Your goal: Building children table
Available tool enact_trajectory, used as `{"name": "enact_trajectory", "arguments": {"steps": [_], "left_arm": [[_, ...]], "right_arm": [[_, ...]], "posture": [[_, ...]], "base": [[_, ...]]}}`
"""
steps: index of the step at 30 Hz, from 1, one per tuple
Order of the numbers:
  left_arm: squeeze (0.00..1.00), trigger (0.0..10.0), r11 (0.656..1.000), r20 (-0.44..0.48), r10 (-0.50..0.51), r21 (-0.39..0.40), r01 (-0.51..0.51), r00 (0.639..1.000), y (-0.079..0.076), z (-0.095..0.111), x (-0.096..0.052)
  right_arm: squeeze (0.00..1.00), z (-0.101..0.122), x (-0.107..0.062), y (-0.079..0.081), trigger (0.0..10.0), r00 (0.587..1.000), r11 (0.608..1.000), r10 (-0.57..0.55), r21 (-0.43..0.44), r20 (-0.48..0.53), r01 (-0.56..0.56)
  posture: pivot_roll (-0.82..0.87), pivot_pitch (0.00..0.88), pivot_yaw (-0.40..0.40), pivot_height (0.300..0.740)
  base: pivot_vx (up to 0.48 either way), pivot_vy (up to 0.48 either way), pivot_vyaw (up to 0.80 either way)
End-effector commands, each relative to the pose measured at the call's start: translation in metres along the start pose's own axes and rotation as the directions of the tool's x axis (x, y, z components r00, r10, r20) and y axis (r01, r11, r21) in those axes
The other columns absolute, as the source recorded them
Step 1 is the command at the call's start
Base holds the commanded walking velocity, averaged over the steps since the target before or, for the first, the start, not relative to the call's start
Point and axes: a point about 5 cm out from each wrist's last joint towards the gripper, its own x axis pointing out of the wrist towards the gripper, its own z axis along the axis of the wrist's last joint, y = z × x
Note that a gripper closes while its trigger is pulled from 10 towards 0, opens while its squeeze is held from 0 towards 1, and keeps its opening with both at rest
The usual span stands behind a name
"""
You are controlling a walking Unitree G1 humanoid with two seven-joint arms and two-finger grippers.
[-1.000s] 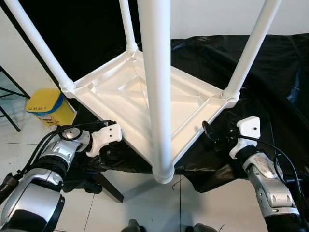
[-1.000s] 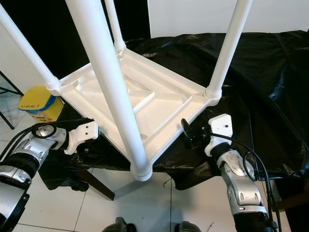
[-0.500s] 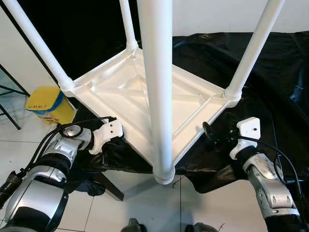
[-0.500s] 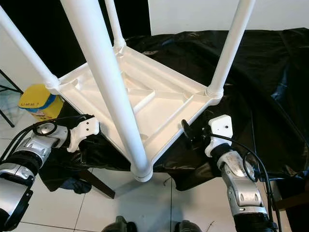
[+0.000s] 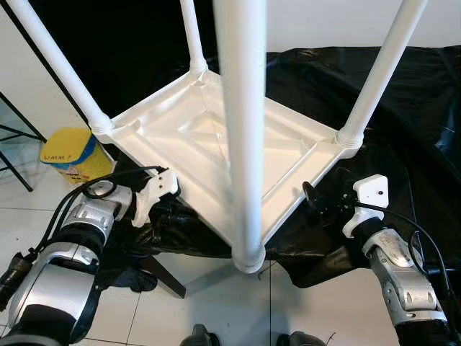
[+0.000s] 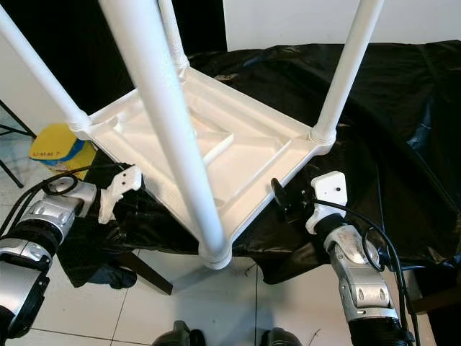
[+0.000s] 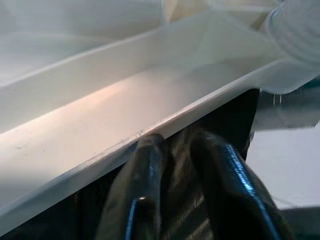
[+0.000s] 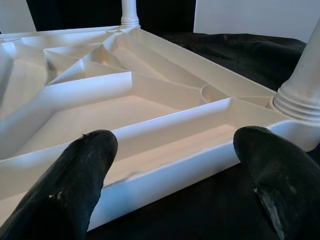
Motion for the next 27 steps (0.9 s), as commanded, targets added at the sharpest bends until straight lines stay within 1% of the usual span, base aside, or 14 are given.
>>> {"name": "enact_trajectory", "arguments": {"steps": [1,2,4,6,7,9,12,16,17,18,19,23,25,27], "left_arm": [[1.0,10.0,0.999,0.044,0.027,0.043,-0.029,0.999,0.007,0.017,-0.01],[1.0,10.0,0.999,0.052,0.03,0.043,-0.032,0.998,0.009,0.019,-0.015],[1.0,10.0,0.999,0.052,0.03,0.043,-0.032,0.998,0.009,0.019,-0.015],[1.0,10.0,0.998,0.049,0.03,0.05,-0.033,0.998,0.01,0.023,-0.023],[1.0,10.0,0.998,0.049,0.03,0.05,-0.033,0.998,0.01,0.023,-0.023],[1.0,10.0,0.997,0.041,0.043,0.058,-0.045,0.998,0.013,0.026,-0.033],[1.0,10.0,0.996,0.042,0.055,0.065,-0.057,0.998,0.015,0.03,-0.038],[1.0,10.0,0.993,0.031,0.07,0.097,-0.073,0.997,0.017,0.033,-0.037],[1.0,10.0,0.992,0.012,0.07,0.109,-0.071,0.997,0.016,0.033,-0.035],[0.0,10.0,0.991,-0.002,0.066,0.114,-0.065,0.998,0.016,0.031,-0.032],[0.0,10.0,0.991,-0.002,0.066,0.114,-0.065,0.998,0.016,0.031,-0.032],[0.0,10.0,0.993,-0.036,0.039,0.113,-0.034,0.999,0.013,0.026,-0.017],[0.0,10.0,0.993,-0.043,0.034,0.113,-0.029,0.999,0.013,0.026,-0.015],[0.0,10.0,0.995,-0.064,0.018,0.103,-0.011,0.998,0.012,0.023,-0.009]], "right_arm": [[0.0,0.001,0.0,0.002,10.0,1.0,1.0,0.007,0.005,0.001,-0.007],[0.0,0.001,-0.001,0.002,10.0,1.0,1.0,0.007,0.006,0.001,-0.007],[0.0,0.001,-0.001,0.002,10.0,1.0,1.0,0.007,0.006,0.001,-0.007],[0.0,0.0,-0.002,0.004,10.0,1.0,1.0,0.008,0.007,-0.001,-0.008],[0.0,0.0,-0.002,0.004,10.0,1.0,1.0,0.008,0.007,-0.001,-0.008],[0.0,-0.001,-0.004,0.005,10.0,1.0,1.0,0.009,0.012,-0.005,-0.009],[0.0,-0.002,-0.005,0.006,10.0,1.0,1.0,0.01,0.014,-0.007,-0.01],[0.0,-0.002,-0.005,0.007,10.0,1.0,1.0,0.012,0.016,-0.007,-0.012],[0.0,-0.002,-0.005,0.007,10.0,1.0,1.0,0.012,0.015,-0.007,-0.012],[0.0,-0.002,-0.005,0.007,10.0,1.0,1.0,0.012,0.015,-0.007,-0.012],[0.0,-0.002,-0.005,0.007,10.0,1.0,1.0,0.012,0.015,-0.007,-0.012],[0.0,-0.002,-0.005,0.007,10.0,1.0,1.0,0.012,0.013,-0.007,-0.012],[0.0,-0.002,-0.005,0.007,10.0,1.0,1.0,0.012,0.013,-0.007,-0.012],[0.0,-0.002,-0.005,0.007,10.0,1.0,1.0,0.014,0.012,-0.008,-0.014]], "posture": [[-0.08,0.108,0.086,0.74],[-0.08,0.108,0.086,0.74],[-0.08,0.108,0.086,0.74],[-0.08,0.113,0.092,0.74],[-0.08,0.113,0.092,0.74],[-0.07,0.114,0.096,0.74],[-0.07,0.115,0.097,0.74],[-0.07,0.115,0.097,0.74],[-0.07,0.115,0.097,0.74],[-0.07,0.116,0.099,0.74],[-0.07,0.116,0.099,0.74],[-0.08,0.115,0.099,0.74],[-0.08,0.115,0.099,0.74],[-0.08,0.114,0.099,0.74]], "base": [[0.0,0.0,0.0],[0.0,0.0,0.0],[0.0,0.0,0.0],[0.0,0.0,0.0],[0.0,0.0,0.0],[0.0,0.0,0.0],[0.0,0.0,0.0],[0.0,0.0,0.0],[0.0,0.0,0.0],[0.0,0.0,0.0],[0.0,0.0,0.0],[0.0,0.0,0.0],[0.0,0.0,0.0],[0.0,0.0,0.0]]}}
